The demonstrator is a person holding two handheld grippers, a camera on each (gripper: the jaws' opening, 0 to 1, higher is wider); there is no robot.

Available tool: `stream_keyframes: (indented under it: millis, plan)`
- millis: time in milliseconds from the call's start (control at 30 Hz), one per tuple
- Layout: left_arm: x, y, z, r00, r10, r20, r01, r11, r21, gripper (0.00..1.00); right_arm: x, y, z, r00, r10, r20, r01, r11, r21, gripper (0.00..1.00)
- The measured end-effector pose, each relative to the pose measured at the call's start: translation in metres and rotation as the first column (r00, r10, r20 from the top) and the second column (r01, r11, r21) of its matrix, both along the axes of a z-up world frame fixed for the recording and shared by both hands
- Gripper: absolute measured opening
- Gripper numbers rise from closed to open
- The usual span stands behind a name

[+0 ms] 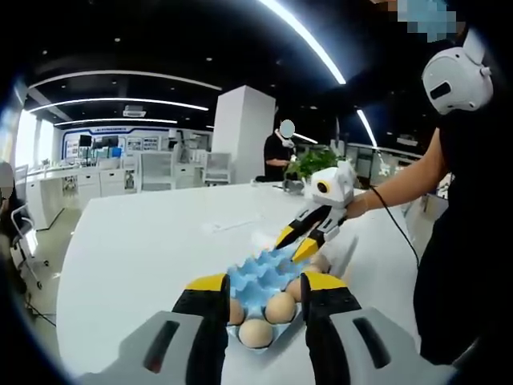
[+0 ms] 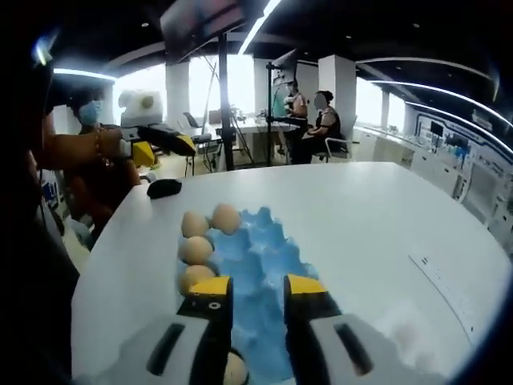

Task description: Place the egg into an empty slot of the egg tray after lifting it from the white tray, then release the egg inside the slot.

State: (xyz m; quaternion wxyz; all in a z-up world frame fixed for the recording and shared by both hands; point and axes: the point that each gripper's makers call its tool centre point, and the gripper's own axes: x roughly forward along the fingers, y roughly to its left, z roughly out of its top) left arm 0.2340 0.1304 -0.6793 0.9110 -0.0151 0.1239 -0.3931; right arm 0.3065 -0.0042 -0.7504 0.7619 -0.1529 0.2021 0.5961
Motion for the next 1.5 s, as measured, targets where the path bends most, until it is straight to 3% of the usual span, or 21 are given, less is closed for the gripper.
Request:
stream_keyframes:
  millis: [667, 1000, 1500]
  plan:
    - [0.0, -0.005, 0.002, 1.0, -0.009, 0.001, 0.009, 1.0, 0.005, 0.35, 0.009, -0.071, -0.009, 0.991, -0.131, 0.006, 0.131, 0.99, -0.057, 0.25]
    - [0.0, -0.005, 0.002, 1.0, -0.011, 0.001, 0.011, 1.0, 0.006, 0.35, 0.016, -0.114, -0.015, 0.979, -0.204, 0.022, 0.205, 0.973, -0.104, 0.25]
    - [0.001, -0.005, 0.003, 1.0, -0.01, 0.008, 0.01, 1.0, 0.007, 0.34, 0.019, -0.155, -0.024, 0.961, -0.274, 0.024, 0.274, 0.948, -0.161, 0.25]
